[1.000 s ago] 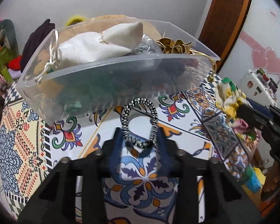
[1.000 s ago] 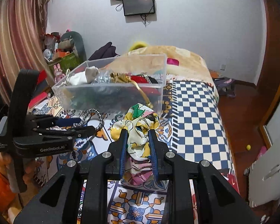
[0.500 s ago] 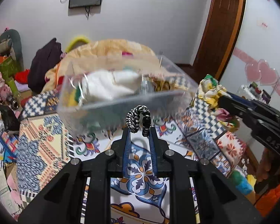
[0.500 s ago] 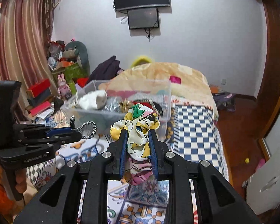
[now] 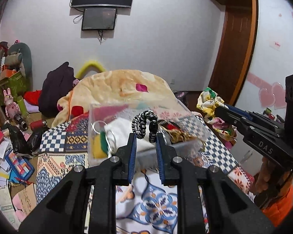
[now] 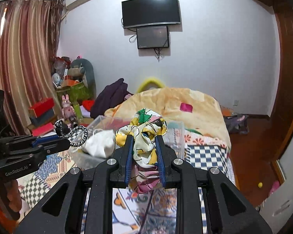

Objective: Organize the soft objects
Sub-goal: 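Carry the scarf and bracelet into the clear box while both tools open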

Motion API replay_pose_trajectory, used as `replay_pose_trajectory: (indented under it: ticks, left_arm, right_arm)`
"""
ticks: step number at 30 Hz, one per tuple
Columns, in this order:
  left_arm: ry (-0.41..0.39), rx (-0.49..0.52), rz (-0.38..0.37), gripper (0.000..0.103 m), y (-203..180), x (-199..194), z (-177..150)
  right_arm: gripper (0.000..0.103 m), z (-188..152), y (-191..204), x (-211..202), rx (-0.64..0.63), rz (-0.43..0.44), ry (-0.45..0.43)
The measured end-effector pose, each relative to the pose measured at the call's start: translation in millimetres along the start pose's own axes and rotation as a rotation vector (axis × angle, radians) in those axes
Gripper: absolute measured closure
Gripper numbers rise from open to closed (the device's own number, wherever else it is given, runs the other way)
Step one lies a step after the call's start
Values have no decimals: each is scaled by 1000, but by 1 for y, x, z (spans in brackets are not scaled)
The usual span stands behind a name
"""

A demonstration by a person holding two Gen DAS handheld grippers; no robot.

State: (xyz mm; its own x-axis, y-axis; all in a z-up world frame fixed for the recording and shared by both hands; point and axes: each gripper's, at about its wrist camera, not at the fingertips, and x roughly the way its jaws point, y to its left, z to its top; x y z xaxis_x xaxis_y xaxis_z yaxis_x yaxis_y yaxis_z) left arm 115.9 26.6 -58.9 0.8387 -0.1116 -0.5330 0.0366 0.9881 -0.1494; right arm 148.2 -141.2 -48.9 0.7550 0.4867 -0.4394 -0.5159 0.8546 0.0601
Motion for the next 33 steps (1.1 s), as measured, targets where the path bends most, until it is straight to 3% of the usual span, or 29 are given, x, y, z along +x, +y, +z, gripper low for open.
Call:
replay_pose_trajectory:
  ticks: [15,20,23,27,33]
  left_arm:
    - [64,-19,65,83,20,68,5]
    - [95,-46,52,83,27,83,-1]
    - [117,-46,58,83,28,91,-5]
    - [143,-65,41,57,31,93,-12]
    - [135,-53,51,47,30,83,-13]
  right_arm:
    - [83,-5,1,65,18,33,133]
    - [82,-14,3,80,4,24,184]
    - [69,-16,4,85,-6,15,204]
    - [42,-19,2,82,-16,1,208]
    - [32,-17,2,76,-38,-16,208]
